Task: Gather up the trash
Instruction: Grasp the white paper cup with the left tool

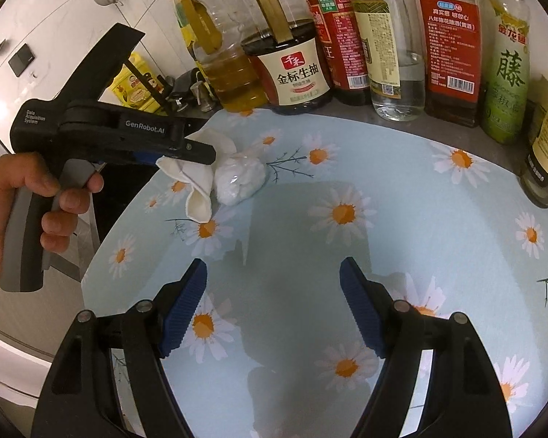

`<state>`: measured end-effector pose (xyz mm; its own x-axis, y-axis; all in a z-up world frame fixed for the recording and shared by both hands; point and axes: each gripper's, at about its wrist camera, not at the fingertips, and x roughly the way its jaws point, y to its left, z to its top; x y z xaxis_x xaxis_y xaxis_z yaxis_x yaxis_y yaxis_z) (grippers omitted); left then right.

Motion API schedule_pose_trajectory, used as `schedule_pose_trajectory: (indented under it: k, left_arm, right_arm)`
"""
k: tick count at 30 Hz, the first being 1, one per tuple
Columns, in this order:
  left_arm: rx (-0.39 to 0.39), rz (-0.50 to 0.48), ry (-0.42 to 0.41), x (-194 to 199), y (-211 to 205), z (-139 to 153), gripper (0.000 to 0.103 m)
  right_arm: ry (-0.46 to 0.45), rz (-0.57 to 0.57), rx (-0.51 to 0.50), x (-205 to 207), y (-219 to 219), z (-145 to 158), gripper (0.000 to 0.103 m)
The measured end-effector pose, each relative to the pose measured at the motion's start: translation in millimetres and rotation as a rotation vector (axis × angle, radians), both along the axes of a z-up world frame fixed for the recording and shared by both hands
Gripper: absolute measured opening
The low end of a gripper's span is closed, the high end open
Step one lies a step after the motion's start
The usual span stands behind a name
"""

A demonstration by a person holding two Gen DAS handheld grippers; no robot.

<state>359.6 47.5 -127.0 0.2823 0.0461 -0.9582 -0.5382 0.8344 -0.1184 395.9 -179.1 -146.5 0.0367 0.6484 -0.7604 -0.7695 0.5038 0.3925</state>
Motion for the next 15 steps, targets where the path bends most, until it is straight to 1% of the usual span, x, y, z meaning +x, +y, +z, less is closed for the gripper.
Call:
schedule_pose_trajectory:
  k: [1,3,4,5,10,15]
  left_arm:
    - [-0.002,-0.003,0.004,0.8,-0.3,-1.4,0.046]
    - [-0.006,-0.004,0.007,2.1,-0.1,-2.3,0.038]
    - [-0.009,-0.001,0.006,1.8,0.4,-2.2,0.036]
    - [-0.009,0.004,0.0,0.8,1.6,-1.6,0.032]
    - [-0.013,0.013,-0.018,-6.7,4.3,-0.5,0.031]
    - [-0.016,0.03,-0.049,-19.1,7.0,8.4,0.031]
  right_arm:
    - [-0.001,0.0,0.001,1.2,-0.4,-0.4,0.075]
    - [0.003,-0.001,0.003,4.2,-0.8,-2.0,0.075]
    - [0.005,0.0,0.002,5.5,-0.3,-3.1,0.075]
    - [0.005,0.002,0.0,6.8,0.3,-4.1,0.075]
    - [0.001,0.018,0.007,11.8,4.2,-2.3,0.075]
    - [0.001,0.04,0.009,16.0,15.6,-1.6,0.075]
